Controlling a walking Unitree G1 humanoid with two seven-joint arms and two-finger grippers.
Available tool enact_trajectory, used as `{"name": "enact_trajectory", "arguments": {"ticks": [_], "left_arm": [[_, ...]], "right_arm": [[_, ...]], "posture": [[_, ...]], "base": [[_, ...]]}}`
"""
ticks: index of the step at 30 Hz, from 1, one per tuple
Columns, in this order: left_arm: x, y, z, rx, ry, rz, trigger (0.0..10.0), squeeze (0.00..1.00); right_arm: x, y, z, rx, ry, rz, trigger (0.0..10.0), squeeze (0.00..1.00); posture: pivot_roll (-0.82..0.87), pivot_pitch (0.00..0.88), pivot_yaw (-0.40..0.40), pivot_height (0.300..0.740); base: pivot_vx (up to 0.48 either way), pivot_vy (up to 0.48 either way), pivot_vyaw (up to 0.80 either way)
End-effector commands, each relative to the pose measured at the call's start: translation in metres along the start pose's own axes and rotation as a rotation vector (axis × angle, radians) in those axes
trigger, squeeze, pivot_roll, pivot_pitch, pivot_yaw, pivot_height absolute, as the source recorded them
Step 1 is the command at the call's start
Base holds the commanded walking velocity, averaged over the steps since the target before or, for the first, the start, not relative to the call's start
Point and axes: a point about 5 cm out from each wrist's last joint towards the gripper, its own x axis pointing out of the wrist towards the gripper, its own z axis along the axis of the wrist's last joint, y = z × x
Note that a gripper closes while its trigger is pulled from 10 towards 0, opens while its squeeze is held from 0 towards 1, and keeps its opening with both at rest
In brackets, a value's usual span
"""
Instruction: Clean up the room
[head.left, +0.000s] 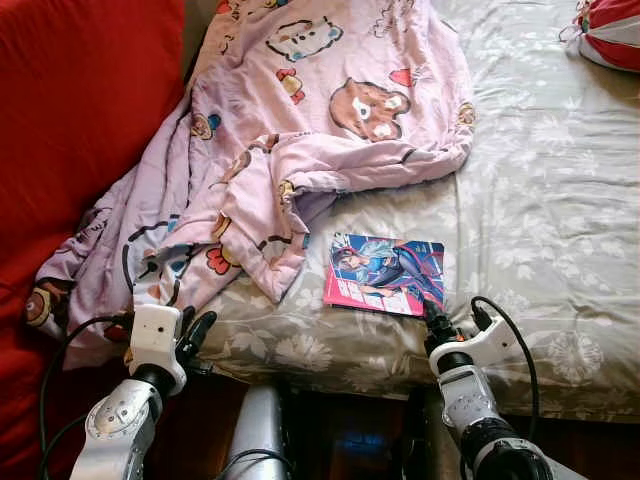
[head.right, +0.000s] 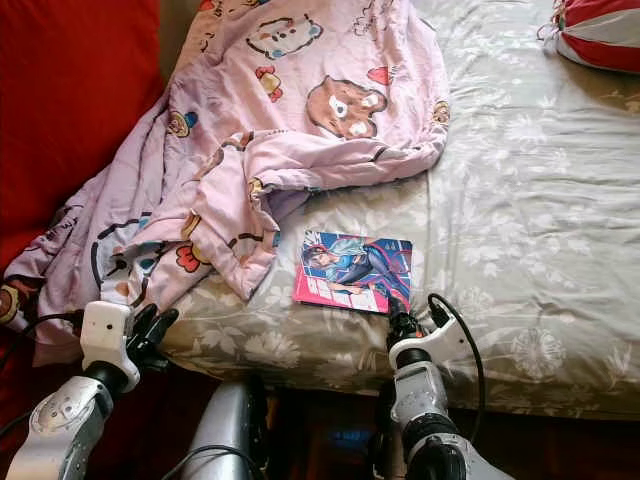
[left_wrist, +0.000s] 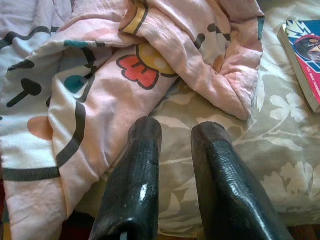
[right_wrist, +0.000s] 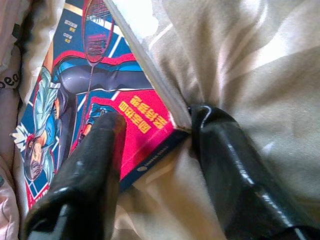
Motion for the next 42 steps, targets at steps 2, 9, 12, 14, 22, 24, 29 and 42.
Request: {"name": "enact_trajectory", "arguments": {"ticks": [2,9,12,14,22,24,29,42], "left_arm": [[-0.001,0.001,-0.01,0.011,0.044,0.01,10.0,0.0],[0.006,0.0,-0.011,0.007,0.041,0.012,10.0,0.0],[0.009,-0.001,-0.012,0.007,0.04,0.014,10.0,0.0],[0.01,0.0,-0.013,0.006,0.038,0.02,10.0,0.0],[0.018,-0.001,-0.015,0.001,0.031,0.023,10.0,0.0],[0.019,-0.002,-0.015,0.001,0.03,0.022,10.0,0.0],[0.021,-0.004,-0.016,-0.003,0.027,0.025,10.0,0.0],[0.017,-0.003,-0.021,-0.003,0.024,0.039,10.0,0.0]], "right_arm": [[-0.009,-0.012,-0.01,0.015,0.009,-0.031,0.0,0.0],[-0.017,-0.023,-0.009,-0.001,-0.028,-0.046,0.0,0.0],[-0.019,-0.027,-0.007,-0.02,-0.05,-0.064,0.0,0.0],[-0.022,-0.031,-0.004,-0.039,-0.093,-0.079,0.0,0.0],[-0.039,-0.043,-0.001,-0.049,-0.201,-0.062,0.0,0.0],[-0.042,-0.045,-0.003,-0.053,-0.206,-0.055,0.0,0.0],[-0.043,-0.033,-0.004,-0.13,-0.207,0.035,10.0,0.0],[-0.005,0.016,0.009,-0.087,-0.138,0.152,10.0,0.0]], "posture": [[0.23,0.267,0.105,0.601],[0.21,0.25,0.1,0.601],[0.2,0.243,0.097,0.601],[0.18,0.232,0.092,0.601],[0.15,0.214,0.086,0.601],[0.15,0.21,0.084,0.601],[0.14,0.207,0.078,0.601],[0.16,0.22,0.067,0.601]], "base": [[0.0,0.0,0.0],[0.0,0.0,0.0],[0.0,0.0,0.0],[0.0,0.0,0.0],[0.0,0.0,0.0],[0.0,0.0,0.0],[0.0,0.0,0.0],[0.0,0.0,0.0]]}}
